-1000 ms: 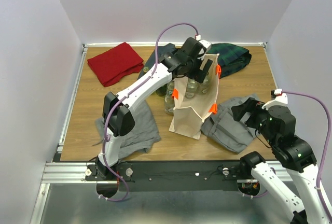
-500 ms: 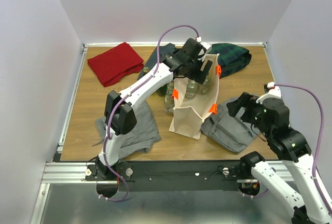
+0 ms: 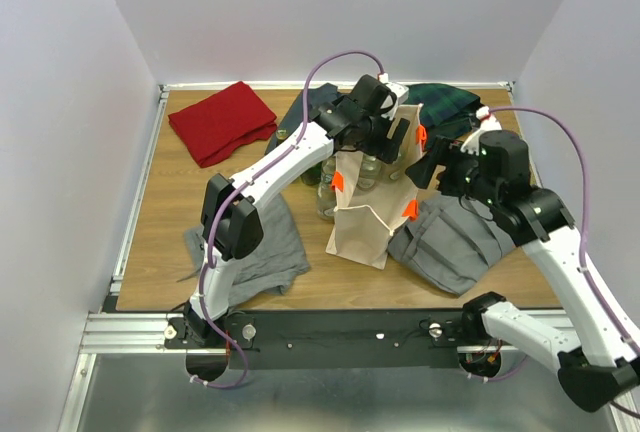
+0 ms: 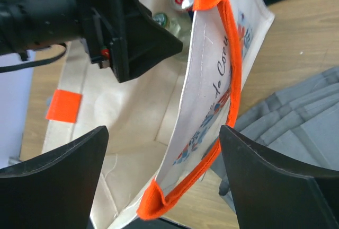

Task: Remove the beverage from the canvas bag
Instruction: Take out the drink from the canvas bag.

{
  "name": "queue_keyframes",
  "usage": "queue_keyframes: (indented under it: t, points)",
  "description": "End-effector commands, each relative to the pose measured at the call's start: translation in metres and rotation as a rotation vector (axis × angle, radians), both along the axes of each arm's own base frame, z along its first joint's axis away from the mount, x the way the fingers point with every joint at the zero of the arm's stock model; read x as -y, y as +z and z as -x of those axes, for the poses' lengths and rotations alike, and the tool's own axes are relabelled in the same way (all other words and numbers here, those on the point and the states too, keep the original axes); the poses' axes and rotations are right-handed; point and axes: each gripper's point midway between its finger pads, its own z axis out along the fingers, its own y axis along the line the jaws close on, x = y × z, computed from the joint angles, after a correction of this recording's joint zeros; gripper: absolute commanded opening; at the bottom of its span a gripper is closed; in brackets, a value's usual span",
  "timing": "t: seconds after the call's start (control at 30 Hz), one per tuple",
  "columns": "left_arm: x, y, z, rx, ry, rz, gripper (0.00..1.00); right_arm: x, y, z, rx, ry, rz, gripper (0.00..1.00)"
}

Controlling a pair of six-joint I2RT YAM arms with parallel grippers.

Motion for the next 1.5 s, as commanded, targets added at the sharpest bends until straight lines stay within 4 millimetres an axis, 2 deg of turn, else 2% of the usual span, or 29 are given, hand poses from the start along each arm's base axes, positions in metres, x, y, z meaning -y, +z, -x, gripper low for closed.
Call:
queue_keyframes:
  t: [0.0,0.03,0.13,0.17,0.33,0.4,0.47,0.77,1.03,1.2,1.3,1.47]
  points:
    - [0.001,0.018,0.008,0.008,-0.021,0.038,0.89,-0.011,-0.009,-0.006,-0.056,0.039,0.003,0.87]
    - [0.001,0.018,0.007,0.011,-0.016,0.036,0.89,-0.01,-0.013,-0.006,-0.065,0.033,0.01,0.85]
    - [-0.001,0.019,0.006,0.017,-0.011,0.032,0.89,-0.009,-0.017,-0.006,-0.075,0.031,0.017,0.72]
    - [-0.001,0.019,0.005,0.02,-0.006,0.029,0.89,-0.009,-0.019,-0.005,-0.076,0.03,0.019,0.64]
    - [-0.004,0.014,0.005,0.018,0.008,0.004,0.88,-0.014,-0.033,-0.001,-0.114,0.062,0.008,0.61]
    - [-0.009,0.012,0.002,0.037,0.034,-0.019,0.88,-0.018,-0.044,0.001,-0.136,0.074,-0.003,0.56]
    - [-0.01,0.011,0.002,0.052,0.042,-0.037,0.89,-0.021,-0.051,0.002,-0.147,0.084,-0.013,0.55]
    - [-0.023,0.006,-0.006,0.142,0.103,-0.192,0.91,-0.013,-0.056,0.006,-0.148,0.058,0.005,0.35]
    - [-0.01,0.006,-0.002,0.178,0.04,-0.23,0.91,-0.011,-0.063,0.012,-0.16,0.055,0.005,0.35]
    - [-0.005,0.007,-0.004,0.192,0.003,-0.243,0.91,-0.012,-0.063,0.012,-0.159,0.06,0.004,0.31]
    - [-0.005,-0.001,-0.005,0.188,-0.027,-0.276,0.91,-0.012,-0.062,0.013,-0.157,0.065,0.006,0.28]
    - [-0.008,-0.015,-0.004,0.171,-0.062,-0.335,0.91,-0.009,-0.062,0.014,-0.154,0.056,0.011,0.29]
